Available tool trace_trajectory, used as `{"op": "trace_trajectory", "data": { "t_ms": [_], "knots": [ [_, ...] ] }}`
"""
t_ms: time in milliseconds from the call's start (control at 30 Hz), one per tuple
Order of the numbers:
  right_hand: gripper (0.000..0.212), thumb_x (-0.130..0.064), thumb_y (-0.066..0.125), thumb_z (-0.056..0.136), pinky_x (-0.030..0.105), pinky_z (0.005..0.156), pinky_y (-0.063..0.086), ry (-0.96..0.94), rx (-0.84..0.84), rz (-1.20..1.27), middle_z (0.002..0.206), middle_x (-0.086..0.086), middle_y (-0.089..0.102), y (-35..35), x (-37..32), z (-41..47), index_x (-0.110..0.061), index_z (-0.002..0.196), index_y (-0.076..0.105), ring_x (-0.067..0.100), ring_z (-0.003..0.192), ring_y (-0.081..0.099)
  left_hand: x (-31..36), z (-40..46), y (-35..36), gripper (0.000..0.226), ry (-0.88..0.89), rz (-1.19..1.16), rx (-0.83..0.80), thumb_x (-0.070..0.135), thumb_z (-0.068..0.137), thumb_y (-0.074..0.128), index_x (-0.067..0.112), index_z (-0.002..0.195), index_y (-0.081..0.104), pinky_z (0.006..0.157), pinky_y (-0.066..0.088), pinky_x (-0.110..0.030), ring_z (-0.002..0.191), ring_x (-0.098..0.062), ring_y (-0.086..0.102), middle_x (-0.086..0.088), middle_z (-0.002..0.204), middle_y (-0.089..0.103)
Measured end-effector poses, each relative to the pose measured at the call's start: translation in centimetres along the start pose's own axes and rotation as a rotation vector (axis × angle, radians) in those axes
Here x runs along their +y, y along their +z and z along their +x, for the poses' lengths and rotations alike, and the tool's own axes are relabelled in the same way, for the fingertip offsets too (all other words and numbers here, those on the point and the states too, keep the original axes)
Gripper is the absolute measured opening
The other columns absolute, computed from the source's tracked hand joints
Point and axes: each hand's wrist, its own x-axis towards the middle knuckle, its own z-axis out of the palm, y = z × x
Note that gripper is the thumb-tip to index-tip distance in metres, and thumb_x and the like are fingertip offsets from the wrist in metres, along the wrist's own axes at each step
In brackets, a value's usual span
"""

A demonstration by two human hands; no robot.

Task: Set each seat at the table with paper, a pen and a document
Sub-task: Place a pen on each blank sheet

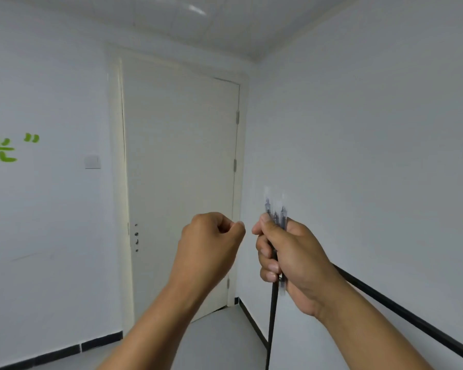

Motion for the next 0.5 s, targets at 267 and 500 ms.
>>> {"op": "trace_trajectory", "data": {
  "t_ms": [267, 500],
  "knots": [
    [0.033, -0.037, 0.052, 0.113, 0.029, 0.049, 0.034, 0.048, -0.239, 0.091, 0.067, 0.005, 0.047, 5.5, 6.7, 14.2, -0.008, 0.101, 0.063, 0.017, 0.052, 0.034, -8.5, 9.8, -0.7, 0.035, -0.099, 0.138, 0.167, 0.037, 0.097, 0.067, 0.007, 0.08, 0.072, 0.069, 0.063, -0.047, 0.074, -0.028, 0.073, -0.006, 0.072, 0.074],
    [0.032, -0.036, 0.05, 0.113, 0.029, 0.049, 0.034, 0.096, -0.505, 0.164, 0.067, 0.005, 0.047, 11.8, 13.0, 27.4, -0.009, 0.101, 0.062, 0.016, 0.051, 0.035, -17.7, 18.8, -1.1, 0.044, -0.214, 0.28, 0.38, 0.04, 0.094, 0.063, -0.004, 0.087, 0.068, 0.064, 0.059, -0.049, 0.07, -0.036, 0.065, -0.021, 0.083, 0.072]
  ]
}}
